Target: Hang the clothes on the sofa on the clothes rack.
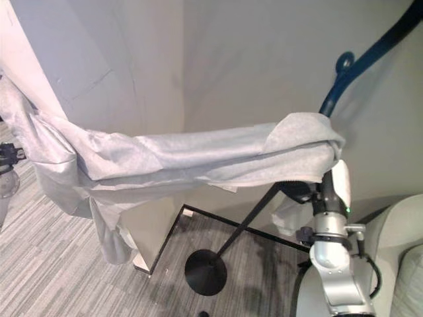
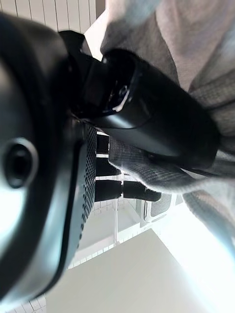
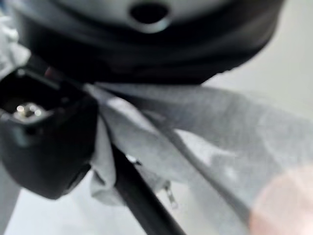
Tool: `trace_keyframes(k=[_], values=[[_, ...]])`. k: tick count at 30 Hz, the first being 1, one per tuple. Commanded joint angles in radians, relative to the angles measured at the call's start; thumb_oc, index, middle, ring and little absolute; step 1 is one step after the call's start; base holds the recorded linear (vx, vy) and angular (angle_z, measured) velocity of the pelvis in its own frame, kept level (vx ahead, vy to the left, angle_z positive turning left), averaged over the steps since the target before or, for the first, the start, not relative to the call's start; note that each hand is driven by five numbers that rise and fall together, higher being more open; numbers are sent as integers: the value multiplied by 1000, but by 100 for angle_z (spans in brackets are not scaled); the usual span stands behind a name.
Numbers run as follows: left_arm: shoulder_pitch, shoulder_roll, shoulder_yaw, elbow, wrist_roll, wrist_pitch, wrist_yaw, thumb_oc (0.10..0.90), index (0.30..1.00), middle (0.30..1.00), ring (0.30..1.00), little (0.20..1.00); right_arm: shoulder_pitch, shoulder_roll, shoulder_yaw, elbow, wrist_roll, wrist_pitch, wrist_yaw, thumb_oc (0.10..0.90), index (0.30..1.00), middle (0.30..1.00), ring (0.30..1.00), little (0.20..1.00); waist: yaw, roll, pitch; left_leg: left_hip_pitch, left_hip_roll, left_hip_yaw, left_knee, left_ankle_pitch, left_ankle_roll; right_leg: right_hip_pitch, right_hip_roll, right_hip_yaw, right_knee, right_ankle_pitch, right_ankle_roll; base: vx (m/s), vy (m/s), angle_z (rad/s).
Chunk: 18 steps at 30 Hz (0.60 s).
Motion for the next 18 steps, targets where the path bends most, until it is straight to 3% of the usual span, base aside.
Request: trace_keyframes(k=[1, 9, 18], values=[[-86, -12, 62, -83, 22, -83, 58, 400, 300, 300, 300, 300, -73, -112, -124, -85, 73, -70, -60, 400, 300, 300, 300, 300, -47, 12, -89, 65, 72, 39, 63, -17, -28, 33, -15, 4, 14, -107, 68, 0, 0, 0], [-46, -23, 76, -83, 7, -90, 47, 400, 300, 300, 300, 300, -129, -131, -77, -132, 121, -104, -10, 400, 300, 300, 300, 300, -29, -5, -89, 63, 70, 35, 64, -21, -26, 37, -16, 0, 14, -106, 69, 0, 0, 0], [-21, -68, 67, -87, -8, -100, 36, 400, 300, 300, 300, 300, -196, -130, 70, -215, 254, -145, 131, 400, 300, 300, 300, 300, -4, -26, -83, 57, 62, 32, 54, -29, -23, 35, -24, -8, 14, -101, 71, 0, 0, 0]])
